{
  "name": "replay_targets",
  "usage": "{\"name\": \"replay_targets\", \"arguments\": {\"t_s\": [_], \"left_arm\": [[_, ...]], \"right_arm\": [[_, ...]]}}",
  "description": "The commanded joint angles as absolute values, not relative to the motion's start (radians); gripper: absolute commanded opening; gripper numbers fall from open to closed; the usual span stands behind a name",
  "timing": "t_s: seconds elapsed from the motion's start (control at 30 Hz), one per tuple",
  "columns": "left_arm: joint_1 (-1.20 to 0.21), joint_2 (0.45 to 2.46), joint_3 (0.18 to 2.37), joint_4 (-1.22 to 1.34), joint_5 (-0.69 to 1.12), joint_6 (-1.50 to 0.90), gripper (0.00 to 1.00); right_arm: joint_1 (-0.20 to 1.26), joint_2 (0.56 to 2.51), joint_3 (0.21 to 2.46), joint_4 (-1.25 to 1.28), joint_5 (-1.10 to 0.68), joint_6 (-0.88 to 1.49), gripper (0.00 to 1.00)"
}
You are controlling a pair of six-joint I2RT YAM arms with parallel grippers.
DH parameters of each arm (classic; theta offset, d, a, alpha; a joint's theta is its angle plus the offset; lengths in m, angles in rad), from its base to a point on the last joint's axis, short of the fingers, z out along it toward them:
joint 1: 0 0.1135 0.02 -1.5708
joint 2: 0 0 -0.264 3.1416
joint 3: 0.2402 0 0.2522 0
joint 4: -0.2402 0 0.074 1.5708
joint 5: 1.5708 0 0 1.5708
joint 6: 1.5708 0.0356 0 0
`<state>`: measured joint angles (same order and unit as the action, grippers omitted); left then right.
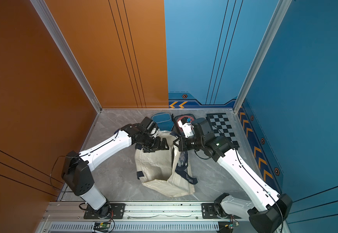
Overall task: Remove the ping pong set from the canvas bag
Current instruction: Pick up the canvas bag from the center of the board.
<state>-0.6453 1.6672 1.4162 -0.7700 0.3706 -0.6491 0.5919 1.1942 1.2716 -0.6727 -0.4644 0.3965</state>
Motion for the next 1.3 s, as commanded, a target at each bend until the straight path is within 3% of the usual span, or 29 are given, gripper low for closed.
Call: {"name": "replay_targets", "arguments": {"t_s": [0.0, 0.2, 0.57, 0.9, 1.17, 1.27], "left_arm": [[-0.645, 1.641, 1.381, -0.697, 0.437, -0.678, 1.0], [-0.653, 1.651, 1.36, -0.684, 0.439, -0.692, 1.0], [-0.631, 1.647, 1.356, -0.633, 0.502, -0.691, 0.99], [-0.629, 1.647, 1.31, -0.541, 0.578, -0.671, 0.99], [-0.58, 1.653, 1.324, -0.462, 0.619, -0.676, 0.98], [-0.556, 1.672, 1.349, -0.453, 0.629, -0.668, 0.98]], "right_arm": [[0.63, 1.194, 1.356, -0.602, -0.523, 0.341, 0.0], [0.609, 1.176, 1.367, -0.663, -0.496, 0.309, 0.0], [0.554, 1.02, 1.143, -0.667, -0.526, 0.193, 0.0], [0.636, 0.967, 1.091, -0.659, -0.311, -0.008, 0.0], [0.693, 1.191, 1.429, -0.718, -0.244, -0.155, 0.0], [0.633, 1.216, 1.507, -0.72, -0.229, -0.126, 0.0]]}}
